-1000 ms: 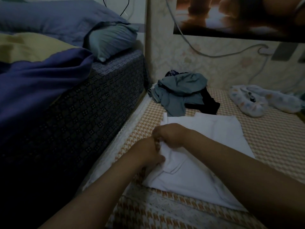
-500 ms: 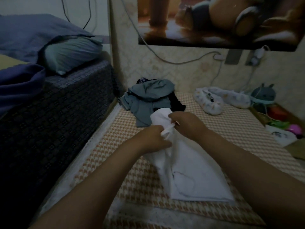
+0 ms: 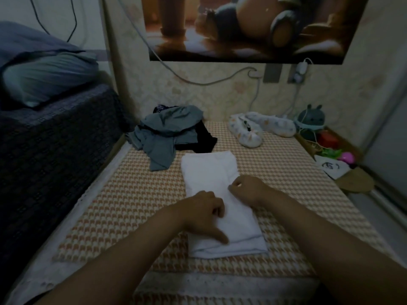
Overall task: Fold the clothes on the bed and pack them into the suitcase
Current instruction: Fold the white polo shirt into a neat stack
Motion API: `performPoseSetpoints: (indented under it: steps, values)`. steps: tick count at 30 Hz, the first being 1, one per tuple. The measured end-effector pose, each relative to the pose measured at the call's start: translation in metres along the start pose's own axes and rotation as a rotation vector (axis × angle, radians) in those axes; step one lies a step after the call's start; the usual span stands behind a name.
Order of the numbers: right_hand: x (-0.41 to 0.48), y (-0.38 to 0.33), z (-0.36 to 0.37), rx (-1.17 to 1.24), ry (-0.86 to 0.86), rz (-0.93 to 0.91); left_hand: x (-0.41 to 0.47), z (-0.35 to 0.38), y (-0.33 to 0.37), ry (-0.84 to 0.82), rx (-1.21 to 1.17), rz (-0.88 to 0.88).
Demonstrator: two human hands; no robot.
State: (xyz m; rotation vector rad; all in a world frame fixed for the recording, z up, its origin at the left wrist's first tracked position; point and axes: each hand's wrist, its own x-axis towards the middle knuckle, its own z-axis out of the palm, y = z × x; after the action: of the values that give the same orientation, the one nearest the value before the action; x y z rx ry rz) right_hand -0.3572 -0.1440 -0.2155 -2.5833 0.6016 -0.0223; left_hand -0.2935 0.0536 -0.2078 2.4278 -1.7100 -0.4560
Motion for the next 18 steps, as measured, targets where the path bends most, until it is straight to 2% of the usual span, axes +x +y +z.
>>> performPoseSetpoints:
  steps: [2,4,10,14,16,18]
  values:
    - [-0.009,-0.007,0.007,-0.144,-0.061,0.033,-0.004,0.013,0.003,-0.037,0.154,0.018]
    - [-0.017,-0.013,0.016,-0.211,-0.058,0.06,-0.007,0.016,0.007,-0.002,0.208,0.05]
    - [-0.024,-0.022,0.001,-0.065,0.016,0.115,-0.019,-0.011,0.016,-0.058,-0.074,0.108]
    - [-0.034,-0.015,0.003,-0.268,-0.139,0.144,-0.025,-0.014,0.019,-0.295,-0.169,0.002]
    - [-0.035,-0.014,0.002,-0.284,-0.051,0.126,-0.02,-0.016,0.014,-0.212,-0.371,-0.055]
    - [-0.025,-0.018,-0.003,-0.212,0.104,0.091,-0.007,-0.021,0.002,0.071,-0.435,-0.093]
